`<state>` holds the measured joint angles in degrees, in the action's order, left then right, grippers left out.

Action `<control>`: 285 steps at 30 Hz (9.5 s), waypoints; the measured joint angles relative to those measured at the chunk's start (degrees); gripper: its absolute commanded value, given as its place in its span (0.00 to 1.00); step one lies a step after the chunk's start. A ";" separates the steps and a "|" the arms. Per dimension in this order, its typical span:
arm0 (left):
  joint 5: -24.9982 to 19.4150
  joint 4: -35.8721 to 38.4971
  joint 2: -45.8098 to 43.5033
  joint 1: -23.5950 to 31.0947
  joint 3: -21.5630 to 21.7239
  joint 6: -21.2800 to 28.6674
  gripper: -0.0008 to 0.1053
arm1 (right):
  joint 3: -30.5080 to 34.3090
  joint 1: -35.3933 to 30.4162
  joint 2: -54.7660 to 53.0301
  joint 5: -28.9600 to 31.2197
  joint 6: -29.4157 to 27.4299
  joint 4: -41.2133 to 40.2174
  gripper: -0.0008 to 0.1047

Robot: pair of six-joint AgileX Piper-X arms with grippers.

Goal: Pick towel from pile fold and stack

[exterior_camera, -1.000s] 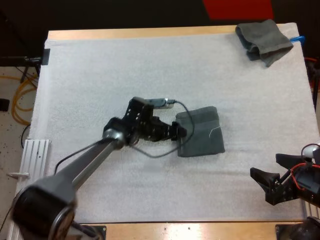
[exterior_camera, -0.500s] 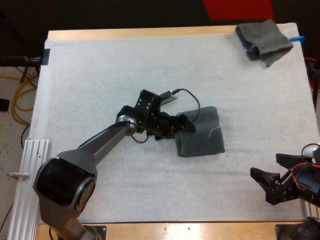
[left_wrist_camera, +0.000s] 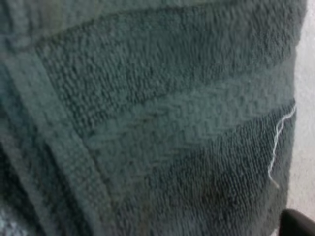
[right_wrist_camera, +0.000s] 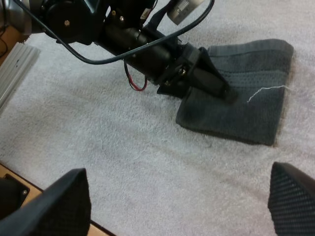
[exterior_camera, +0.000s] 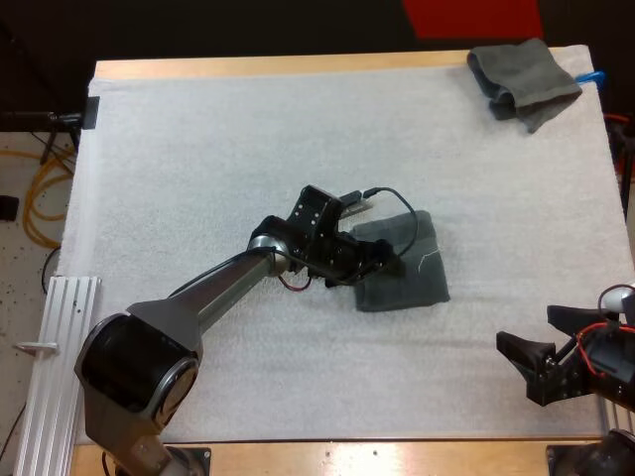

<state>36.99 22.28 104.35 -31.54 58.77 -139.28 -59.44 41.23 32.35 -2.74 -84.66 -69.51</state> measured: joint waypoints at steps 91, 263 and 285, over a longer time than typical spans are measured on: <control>-33.40 39.86 -47.02 22.75 10.22 48.40 0.40 | 0.04 0.06 19.81 -1.12 -8.90 11.14 0.69; -33.67 36.26 -105.05 31.54 -29.88 45.88 0.40 | 30.03 -41.61 -33.03 -8.03 -21.47 11.02 0.69; -33.67 36.26 -105.05 31.54 -29.88 45.88 0.40 | 30.03 -41.61 -33.03 -8.03 -21.47 11.02 0.69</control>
<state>3.32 58.53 -0.70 0.00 28.89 -93.41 -29.41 -0.38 -0.68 -10.77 -106.13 -58.49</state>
